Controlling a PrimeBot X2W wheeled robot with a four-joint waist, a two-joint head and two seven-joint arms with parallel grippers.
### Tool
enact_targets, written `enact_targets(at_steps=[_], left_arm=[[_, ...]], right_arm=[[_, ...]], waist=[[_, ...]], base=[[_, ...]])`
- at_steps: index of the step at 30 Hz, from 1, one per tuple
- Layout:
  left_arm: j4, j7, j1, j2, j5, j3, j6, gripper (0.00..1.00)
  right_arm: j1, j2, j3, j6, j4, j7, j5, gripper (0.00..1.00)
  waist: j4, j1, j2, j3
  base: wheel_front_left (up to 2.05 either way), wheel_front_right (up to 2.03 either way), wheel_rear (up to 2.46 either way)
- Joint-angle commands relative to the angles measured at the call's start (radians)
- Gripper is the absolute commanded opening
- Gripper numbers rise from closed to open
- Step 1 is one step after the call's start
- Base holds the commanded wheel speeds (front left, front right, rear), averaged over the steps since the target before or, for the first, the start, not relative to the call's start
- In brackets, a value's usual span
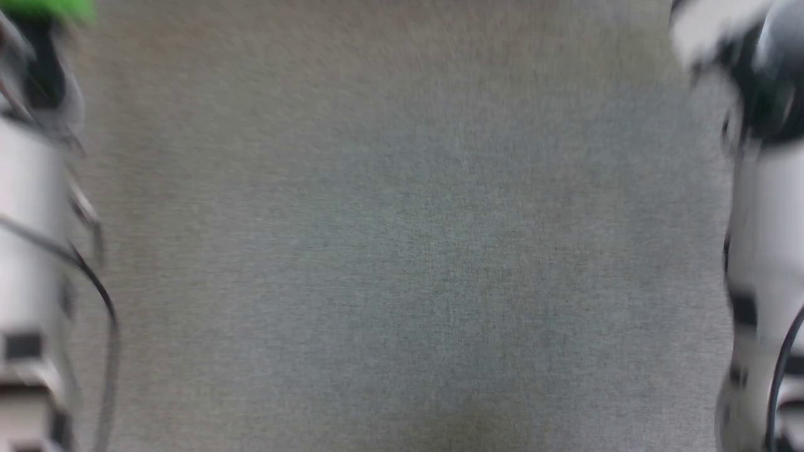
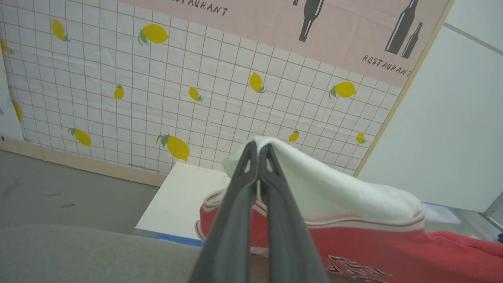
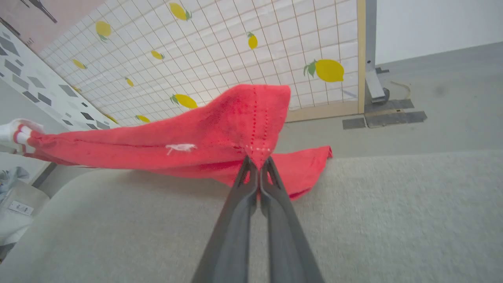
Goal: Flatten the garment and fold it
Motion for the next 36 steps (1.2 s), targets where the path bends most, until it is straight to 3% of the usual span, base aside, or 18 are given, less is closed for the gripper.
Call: enact_targets(at_steps=[1,7,12,18,26,30,36], left_arm=[[-0.032,-0.006,0.093,-0.015,-0.023,0.001,-0.006,0.0],[-0.197,0.0,0.501,-0.048,-0.053,-0.022,0.007,0.0],[-0.316,0.065,0.81,-0.059,-0.095,-0.057,0.053,0.0],[-0.461,0.171,1.085,-0.039,-0.124,-0.092,0.146,0.0],[-0.601,0.375,1.314,0.006,-0.187,-0.133,0.281,0.0],[-0.657,0.419,1.388,0.03,-0.192,-0.125,0.351,0.0],[-0.736,0.4,1.409,0.029,-0.2,-0.098,0.373,0.0]], right_arm=[[0.078,-0.011,0.004,-0.001,-0.026,-0.008,0.021,0.0],[0.404,-0.037,0.012,-0.001,-0.112,-0.037,0.069,0.0],[0.631,-0.051,-0.003,-0.001,-0.147,-0.048,0.08,0.0],[0.835,-0.064,-0.026,-0.001,-0.19,-0.038,0.065,0.0],[1.042,-0.065,-0.024,-0.001,-0.281,0.1,0.042,0.0],[1.116,-0.069,-0.03,-0.001,-0.326,0.179,0.057,0.0],[1.148,-0.067,-0.054,-0.001,-0.382,0.215,0.053,0.0]], waist=[[0.045,0.0,0.0,-0.143],[0.047,0.0,0.0,-0.292],[0.038,0.0,0.0,-0.391],[0.027,0.0,0.0,-0.473],[0.015,0.0,0.0,-0.522],[0.012,0.0,0.0,-0.533],[0.01,0.0,0.0,-0.541]], base=[[0.0,0.0,0.0],[0.0,0.0,0.0],[0.0,0.0,0.0],[0.0,0.0,0.0],[0.0,0.0,0.0],[0.0,0.0,0.0],[0.0,0.0,0.0]])
